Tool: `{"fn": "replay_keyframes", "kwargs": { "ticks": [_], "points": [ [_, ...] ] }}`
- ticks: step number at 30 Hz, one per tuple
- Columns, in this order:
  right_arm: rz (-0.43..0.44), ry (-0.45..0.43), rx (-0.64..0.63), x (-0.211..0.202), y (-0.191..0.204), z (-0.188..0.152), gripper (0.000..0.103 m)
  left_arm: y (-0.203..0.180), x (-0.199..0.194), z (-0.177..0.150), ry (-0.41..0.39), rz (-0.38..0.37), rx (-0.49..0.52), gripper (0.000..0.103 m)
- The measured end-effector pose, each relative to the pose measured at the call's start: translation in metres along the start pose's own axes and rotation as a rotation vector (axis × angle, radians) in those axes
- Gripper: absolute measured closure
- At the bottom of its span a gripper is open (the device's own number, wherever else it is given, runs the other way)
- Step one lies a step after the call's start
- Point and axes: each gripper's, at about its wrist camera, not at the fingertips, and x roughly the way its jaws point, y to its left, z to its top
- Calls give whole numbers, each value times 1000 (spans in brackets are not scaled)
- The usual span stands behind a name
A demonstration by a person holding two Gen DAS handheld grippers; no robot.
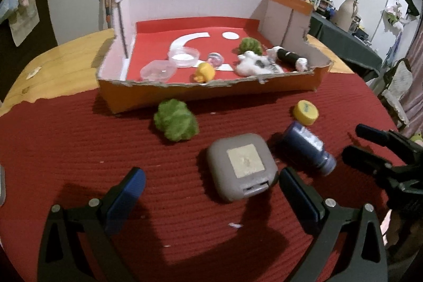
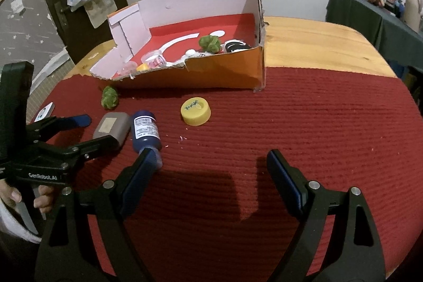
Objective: Organize objects
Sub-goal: 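Withdraw both grippers from the box back toward the remaining items, then grasp the grey square case with the left gripper while the right grasps the blue bottle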
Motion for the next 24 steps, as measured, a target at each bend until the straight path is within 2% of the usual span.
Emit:
{"fn": "replay_keyframes", "kwargs": {
  "ticks": [9, 13, 20, 24],
  "points": [
    [44, 6, -44, 7, 20, 3, 17, 21, -6, -3, -5, 8, -10, 0],
    [17, 15, -87, 14, 30, 3, 17, 18, -8, -2, -20, 9, 17, 0],
    [-12, 23, -150, 19, 41, 6, 18, 9, -9, 4, -30, -14, 94, 12],
    [-9, 34, -185, 24, 47, 7, 29, 5, -4, 4, -14, -46, 125, 23]
  ]
}}
